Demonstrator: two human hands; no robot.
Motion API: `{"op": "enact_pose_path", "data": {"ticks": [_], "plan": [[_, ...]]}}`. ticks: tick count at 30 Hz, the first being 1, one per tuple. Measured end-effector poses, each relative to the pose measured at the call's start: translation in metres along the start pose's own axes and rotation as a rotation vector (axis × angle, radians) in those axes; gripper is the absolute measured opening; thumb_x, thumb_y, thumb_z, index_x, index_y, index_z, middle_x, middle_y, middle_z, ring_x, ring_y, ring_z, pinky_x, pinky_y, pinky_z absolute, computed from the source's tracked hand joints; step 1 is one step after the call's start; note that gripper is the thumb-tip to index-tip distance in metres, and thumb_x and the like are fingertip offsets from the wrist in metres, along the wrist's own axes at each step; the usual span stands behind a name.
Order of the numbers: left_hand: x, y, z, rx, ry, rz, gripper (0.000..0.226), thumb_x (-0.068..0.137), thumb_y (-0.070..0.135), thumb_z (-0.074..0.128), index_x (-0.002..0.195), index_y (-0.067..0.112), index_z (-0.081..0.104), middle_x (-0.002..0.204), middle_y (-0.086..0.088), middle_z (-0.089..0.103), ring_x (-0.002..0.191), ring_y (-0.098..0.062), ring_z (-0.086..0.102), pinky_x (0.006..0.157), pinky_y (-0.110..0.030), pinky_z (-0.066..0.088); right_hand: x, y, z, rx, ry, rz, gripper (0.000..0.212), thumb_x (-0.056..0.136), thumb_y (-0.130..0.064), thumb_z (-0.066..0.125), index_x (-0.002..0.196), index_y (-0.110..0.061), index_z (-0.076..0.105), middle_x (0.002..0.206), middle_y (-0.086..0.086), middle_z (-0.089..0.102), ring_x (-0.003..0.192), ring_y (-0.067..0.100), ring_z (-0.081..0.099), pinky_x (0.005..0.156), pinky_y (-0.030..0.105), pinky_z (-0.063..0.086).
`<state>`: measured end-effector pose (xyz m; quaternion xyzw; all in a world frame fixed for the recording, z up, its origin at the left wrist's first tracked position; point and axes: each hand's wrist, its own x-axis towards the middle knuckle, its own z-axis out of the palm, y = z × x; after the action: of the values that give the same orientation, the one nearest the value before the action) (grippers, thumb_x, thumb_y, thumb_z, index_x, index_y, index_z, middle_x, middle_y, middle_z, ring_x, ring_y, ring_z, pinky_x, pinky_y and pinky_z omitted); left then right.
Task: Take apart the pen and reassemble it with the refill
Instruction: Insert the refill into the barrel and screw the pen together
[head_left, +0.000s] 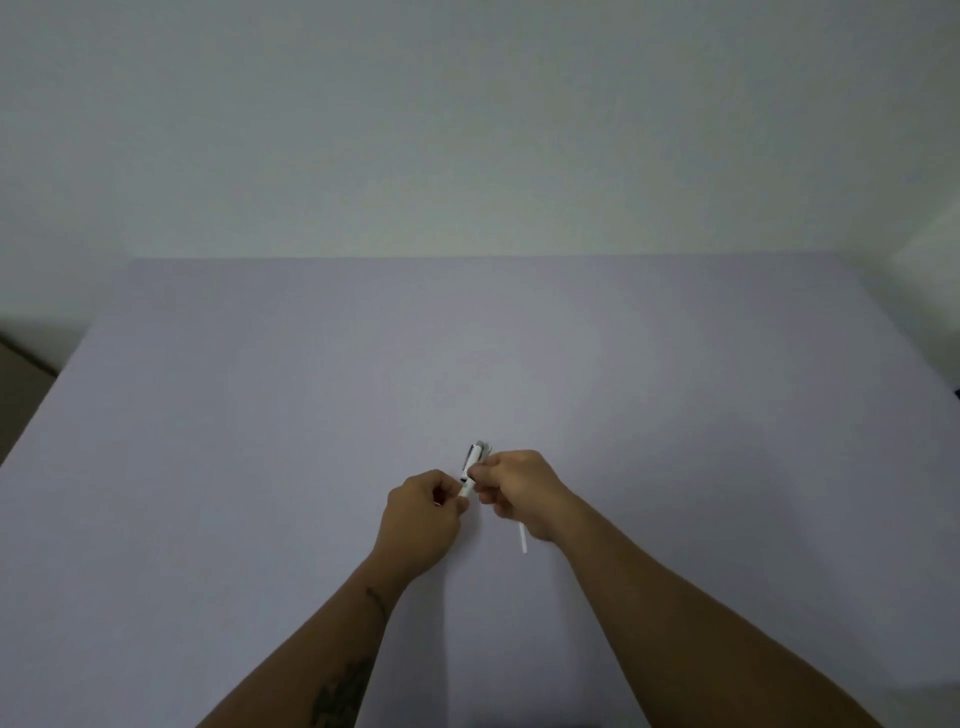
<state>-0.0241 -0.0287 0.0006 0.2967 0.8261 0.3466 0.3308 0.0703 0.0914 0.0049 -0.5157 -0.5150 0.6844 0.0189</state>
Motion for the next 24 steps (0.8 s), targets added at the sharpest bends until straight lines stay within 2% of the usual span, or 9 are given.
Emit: {"op": "enact_pose_path", "data": {"ticks": [3, 7, 10, 12, 14, 17, 19, 20, 24], "plan": [[0.0, 0.003, 0.003, 0.019, -0.008, 0.023, 0.011, 0.084, 0.017, 0.067, 0.074, 0.022, 0.065, 0.07, 0.002, 0.066, 0.058, -0.011, 0.054, 0.055, -0.02, 0.043, -0.004, -0.001, -0.005, 0.032, 0.077, -0.039, 0.012, 0.086, -0.004, 0.065, 0.076, -0.006, 0.071, 0.068, 0.008, 0.063, 0.056, 0.014, 0.054, 0.052, 0.024, 0.042], [-0.001, 0.004, 0.004, 0.035, -0.006, 0.022, 0.007, 0.084, 0.017, 0.066, 0.078, 0.021, 0.067, 0.076, 0.002, 0.066, 0.063, -0.013, 0.056, 0.057, -0.023, 0.043, -0.006, -0.014, -0.022, 0.065, 0.169, -0.083, 0.016, 0.09, -0.009, 0.062, 0.075, -0.01, 0.068, 0.077, 0.009, 0.072, 0.059, 0.013, 0.062, 0.055, 0.024, 0.047], [-0.002, 0.002, 0.004, 0.026, -0.008, 0.011, 0.015, 0.084, 0.017, 0.065, 0.073, 0.026, 0.064, 0.074, 0.005, 0.065, 0.061, -0.011, 0.056, 0.056, -0.023, 0.044, -0.002, -0.025, -0.039, 0.065, 0.287, -0.162, 0.019, 0.092, -0.01, 0.058, 0.074, -0.009, 0.065, 0.071, 0.007, 0.072, 0.05, 0.008, 0.06, 0.051, 0.021, 0.046], [-0.003, 0.002, 0.005, 0.019, -0.013, 0.002, 0.016, 0.085, 0.016, 0.064, 0.072, 0.027, 0.064, 0.072, 0.005, 0.065, 0.06, -0.012, 0.056, 0.056, -0.024, 0.044, 0.001, -0.024, -0.052, -0.082, 0.373, -0.209, 0.02, 0.09, -0.012, 0.058, 0.075, -0.001, 0.067, 0.075, 0.016, 0.073, 0.053, 0.011, 0.062, 0.056, 0.027, 0.05], [-0.004, 0.001, 0.007, 0.026, -0.022, 0.001, 0.015, 0.085, 0.017, 0.063, 0.074, 0.026, 0.064, 0.072, 0.005, 0.065, 0.059, -0.013, 0.056, 0.056, -0.024, 0.045, 0.003, -0.017, -0.061, -0.349, 0.399, -0.213, 0.022, 0.087, -0.012, 0.058, 0.071, 0.003, 0.064, 0.078, 0.024, 0.072, 0.064, 0.022, 0.067, 0.064, 0.033, 0.053], [-0.006, -0.001, 0.01, 0.038, -0.027, -0.001, 0.011, 0.086, 0.018, 0.063, 0.076, 0.024, 0.065, 0.074, 0.002, 0.066, 0.06, -0.014, 0.056, 0.057, -0.025, 0.046, 0.004, 0.001, -0.062, -0.689, 0.356, -0.133, 0.02, 0.081, -0.01, 0.057, 0.062, -0.009, 0.057, 0.068, 0.013, 0.062, 0.064, 0.028, 0.061, 0.058, 0.027, 0.043], [-0.007, -0.003, 0.011, 0.05, -0.029, -0.005, 0.009, 0.085, 0.018, 0.064, 0.078, 0.022, 0.066, 0.075, 0.001, 0.067, 0.063, -0.015, 0.058, 0.06, -0.026, 0.048, 0.007, 0.011, -0.059, -0.792, 0.337, -0.099, 0.009, 0.077, -0.011, 0.058, 0.075, -0.006, 0.065, 0.081, 0.013, 0.065, 0.075, 0.031, 0.064, 0.062, 0.028, 0.045], [-0.007, -0.004, 0.011, 0.057, -0.033, -0.006, 0.008, 0.085, 0.017, 0.064, 0.079, 0.022, 0.067, 0.076, 0.001, 0.067, 0.065, -0.015, 0.059, 0.062, -0.027, 0.049, 0.008, 0.015, -0.057, -0.818, 0.34, -0.091, 0.012, 0.076, -0.012, 0.058, 0.082, -0.005, 0.066, 0.087, 0.014, 0.066, 0.08, 0.032, 0.065, 0.063, 0.029, 0.046], [-0.008, -0.008, 0.01, 0.07, -0.049, -0.01, 0.01, 0.084, 0.013, 0.064, 0.08, 0.022, 0.068, 0.078, 0.005, 0.066, 0.069, -0.014, 0.061, 0.059, -0.023, 0.046, 0.011, 0.027, -0.052, -0.888, 0.379, -0.11, 0.01, 0.076, -0.014, 0.061, 0.084, -0.009, 0.059, 0.085, 0.009, 0.059, 0.073, 0.028, 0.057, 0.062, 0.027, 0.044]]}}
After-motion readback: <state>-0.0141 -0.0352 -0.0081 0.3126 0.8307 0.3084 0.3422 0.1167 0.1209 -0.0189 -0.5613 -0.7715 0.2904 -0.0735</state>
